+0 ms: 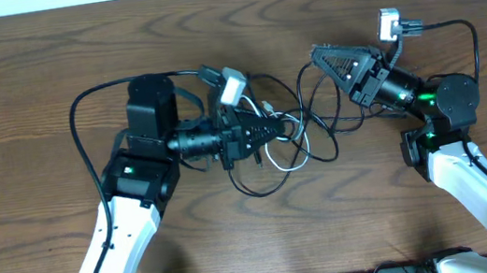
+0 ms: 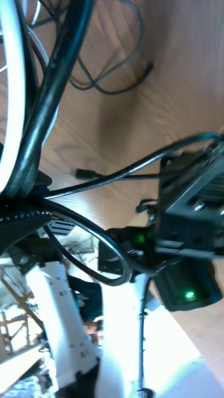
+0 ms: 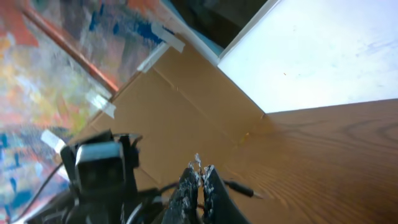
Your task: Untangle cables
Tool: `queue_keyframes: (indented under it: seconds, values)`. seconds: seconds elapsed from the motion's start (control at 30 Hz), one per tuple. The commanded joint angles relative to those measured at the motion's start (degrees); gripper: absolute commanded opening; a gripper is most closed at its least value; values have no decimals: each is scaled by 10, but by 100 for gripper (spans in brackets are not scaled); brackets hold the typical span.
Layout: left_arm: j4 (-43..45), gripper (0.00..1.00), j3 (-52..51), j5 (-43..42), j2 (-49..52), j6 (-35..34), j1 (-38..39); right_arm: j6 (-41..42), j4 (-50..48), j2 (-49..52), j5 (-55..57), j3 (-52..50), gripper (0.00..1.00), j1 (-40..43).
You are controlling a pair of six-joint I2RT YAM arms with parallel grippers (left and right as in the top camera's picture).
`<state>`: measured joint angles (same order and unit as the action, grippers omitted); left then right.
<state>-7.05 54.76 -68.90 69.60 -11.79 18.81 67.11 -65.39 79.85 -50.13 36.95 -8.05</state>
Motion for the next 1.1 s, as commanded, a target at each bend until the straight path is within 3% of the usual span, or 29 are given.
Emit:
queue_keyframes:
  seconds: [0.0,0.13,0.4,0.57,0.73,0.77,0.8,0.83,0.87,0.97,1.07]
  values:
    - [-3,8,9,6,1,49,12,48,-2,-4,33,3,1,-4]
    - [-4,8,9,58,1,49,14,61,-3,-4,46,3,1,-21]
    - [-4,8,9,52,1,47,25,60,-2,-4,88,3,1,-43]
    - [-4,8,9,53,1,44,23,-13,23,-4,85,3,1,-44]
    - [-3,7,9,56,0,38,-1,-90,118,-4,39,3,1,-28]
    - [-1,7,9,57,0,32,-10,-97,132,-4,25,3,7,-26]
    - [4,7,9,58,0,21,-20,-107,140,-4,6,3,18,-23]
    - [12,8,9,62,0,6,-31,-120,146,-4,-15,3,36,-22]
    - [22,7,9,67,0,-11,-43,-133,148,-4,-37,3,46,-21]
    - [72,8,9,71,0,-75,-83,-176,150,-4,-109,3,66,-21]
    - [117,8,9,71,0,-132,-111,-210,151,-4,-167,3,73,-22]
